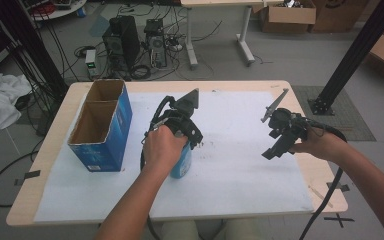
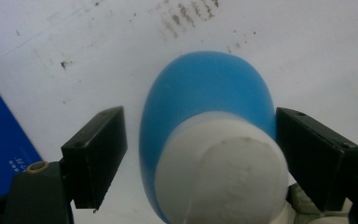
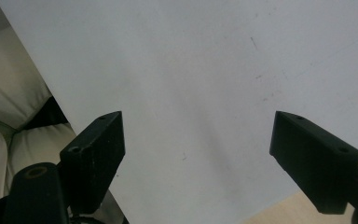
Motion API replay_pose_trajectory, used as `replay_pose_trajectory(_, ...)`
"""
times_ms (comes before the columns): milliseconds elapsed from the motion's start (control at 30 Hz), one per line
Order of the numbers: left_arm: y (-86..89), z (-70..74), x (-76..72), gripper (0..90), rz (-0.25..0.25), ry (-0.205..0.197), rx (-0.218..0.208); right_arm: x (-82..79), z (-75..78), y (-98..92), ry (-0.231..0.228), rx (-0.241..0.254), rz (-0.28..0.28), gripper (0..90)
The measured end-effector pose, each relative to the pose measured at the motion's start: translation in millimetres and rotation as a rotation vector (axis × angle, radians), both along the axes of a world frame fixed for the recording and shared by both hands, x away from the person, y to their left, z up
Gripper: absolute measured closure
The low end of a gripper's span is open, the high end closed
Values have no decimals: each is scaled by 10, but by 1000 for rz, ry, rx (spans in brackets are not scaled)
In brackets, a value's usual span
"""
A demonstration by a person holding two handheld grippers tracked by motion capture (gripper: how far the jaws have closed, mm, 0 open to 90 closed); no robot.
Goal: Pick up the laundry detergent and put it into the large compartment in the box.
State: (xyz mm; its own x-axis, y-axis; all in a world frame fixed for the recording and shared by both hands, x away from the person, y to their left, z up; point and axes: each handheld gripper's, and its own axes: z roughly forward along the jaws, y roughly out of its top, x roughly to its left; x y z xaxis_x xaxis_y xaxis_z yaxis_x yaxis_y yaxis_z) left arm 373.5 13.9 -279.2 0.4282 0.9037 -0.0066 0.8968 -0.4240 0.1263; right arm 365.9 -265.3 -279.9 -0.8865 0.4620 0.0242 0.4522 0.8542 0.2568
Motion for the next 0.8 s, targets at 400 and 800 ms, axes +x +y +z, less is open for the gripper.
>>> replay_pose_trajectory(400,10,-70,10,208,11,-11,-5,14,-3,-9,3,1,-2,180)
replay_pose_trajectory(800,14,-71,9,255,12,-10,-6,15,-7,13,6,0,0,181)
